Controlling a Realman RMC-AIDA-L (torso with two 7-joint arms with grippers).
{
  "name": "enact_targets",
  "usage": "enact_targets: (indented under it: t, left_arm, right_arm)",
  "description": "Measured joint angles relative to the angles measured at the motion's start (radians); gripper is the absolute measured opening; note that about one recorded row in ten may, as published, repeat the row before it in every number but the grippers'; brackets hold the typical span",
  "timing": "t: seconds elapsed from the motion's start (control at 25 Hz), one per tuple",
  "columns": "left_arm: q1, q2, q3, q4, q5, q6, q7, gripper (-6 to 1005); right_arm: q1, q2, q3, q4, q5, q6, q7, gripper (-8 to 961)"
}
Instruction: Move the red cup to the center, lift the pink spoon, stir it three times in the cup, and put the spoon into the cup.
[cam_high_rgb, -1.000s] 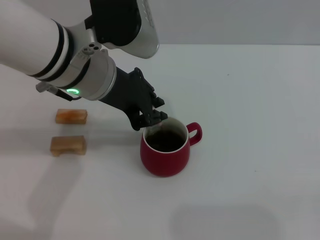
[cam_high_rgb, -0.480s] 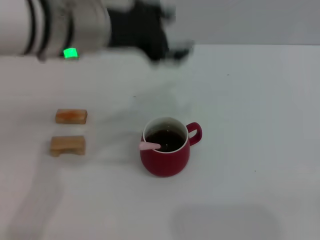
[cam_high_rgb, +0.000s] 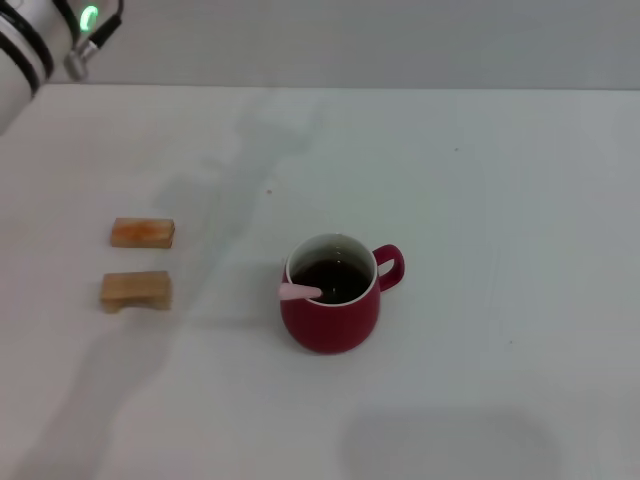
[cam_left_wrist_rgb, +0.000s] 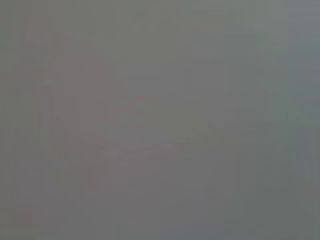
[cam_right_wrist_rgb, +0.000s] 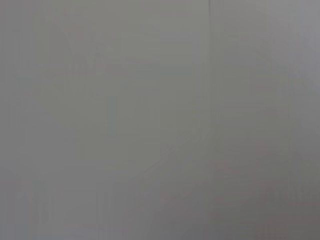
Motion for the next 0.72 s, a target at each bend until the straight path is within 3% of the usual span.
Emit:
enact_targets:
  t: [0.2, 0.36, 0.48, 0.56, 0.72]
  left_arm:
    - [-0.040, 0.001, 0.064, 0.001, 0.016, 0.129, -0.027, 785]
    - [-0.096, 0.002, 0.135, 0.003, 0.144, 0.306, -0.081, 785]
    - [-0.130, 0.005, 0.222, -0.029, 0.413, 0.526, -0.269, 784]
    - [-0.141, 0.007, 0.266, -0.086, 0.649, 0.662, -0.486, 784]
    - [-0.148, 0.005, 0.275, -0.306, 0.989, 0.927, -0.967, 784]
  right_arm:
    - [-0.002, -0.002, -0.007, 0.000, -0.001, -0.004, 0.000, 690]
    - [-0.002, -0.003, -0.012, -0.003, -0.002, -0.004, 0.000, 691]
    - [-0.006, -0.003, -0.020, -0.004, -0.003, -0.004, 0.001, 691]
    - [-0.010, -0.003, -0.024, -0.006, 0.000, -0.004, 0.002, 691]
    - [-0.023, -0.003, -0.024, -0.008, 0.005, -0.005, 0.002, 690]
